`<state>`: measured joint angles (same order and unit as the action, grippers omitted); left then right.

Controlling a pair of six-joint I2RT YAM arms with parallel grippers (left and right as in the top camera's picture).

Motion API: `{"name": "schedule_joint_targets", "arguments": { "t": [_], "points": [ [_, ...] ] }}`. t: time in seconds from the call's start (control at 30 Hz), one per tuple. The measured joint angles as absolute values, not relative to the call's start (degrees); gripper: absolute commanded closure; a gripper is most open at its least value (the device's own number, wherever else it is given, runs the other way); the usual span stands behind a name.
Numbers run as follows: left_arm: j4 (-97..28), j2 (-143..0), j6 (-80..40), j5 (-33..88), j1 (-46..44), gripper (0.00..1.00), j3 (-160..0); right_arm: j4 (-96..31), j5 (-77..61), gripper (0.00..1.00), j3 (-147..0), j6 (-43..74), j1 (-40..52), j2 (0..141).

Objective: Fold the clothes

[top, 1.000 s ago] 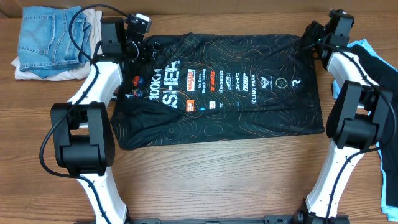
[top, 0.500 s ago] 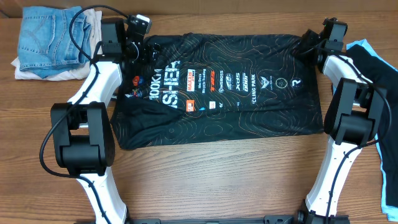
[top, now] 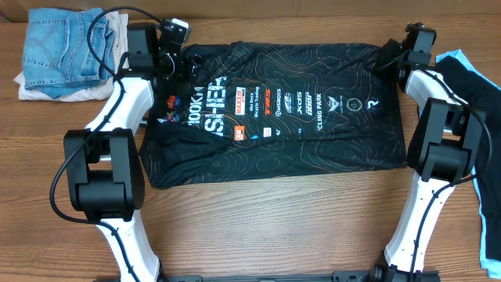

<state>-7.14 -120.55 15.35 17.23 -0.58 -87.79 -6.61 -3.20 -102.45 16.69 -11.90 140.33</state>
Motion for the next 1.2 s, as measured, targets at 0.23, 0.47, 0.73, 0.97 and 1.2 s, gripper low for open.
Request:
{"name": "schedule_joint_targets", "arguments": {
  "t": [0.23,0.47,0.73,0.97,1.2],
  "points": [
    [-7.2,-120.6,15.3,17.2,-0.6,0.00,-87.8,-7.2,-3.1,0.93,-102.5,16.6,-11.9,140.4],
    [-6.5,-120.6,15.0,17.2,-0.6,0.51,-87.8,-7.6,-3.0,0.96,-102.5,17.6,-11.9,140.4],
    [2.9,-120.6,14.7,17.2,-0.6,0.16,-87.8,-11.5,-3.0,0.96,-104.2,18.3,-11.9,140.4],
    [7.9,-123.0,14.7,17.4,-0.6,0.18,-87.9,-12.7,-3.0,0.96,-104.7,18.4,-11.9,140.4],
    [6.5,-135.1,14.6,16.9,-0.5,0.21,-95.4,-14.0,-2.9,0.96,-104.7,18.4,-11.9,140.4]
  ]
}}
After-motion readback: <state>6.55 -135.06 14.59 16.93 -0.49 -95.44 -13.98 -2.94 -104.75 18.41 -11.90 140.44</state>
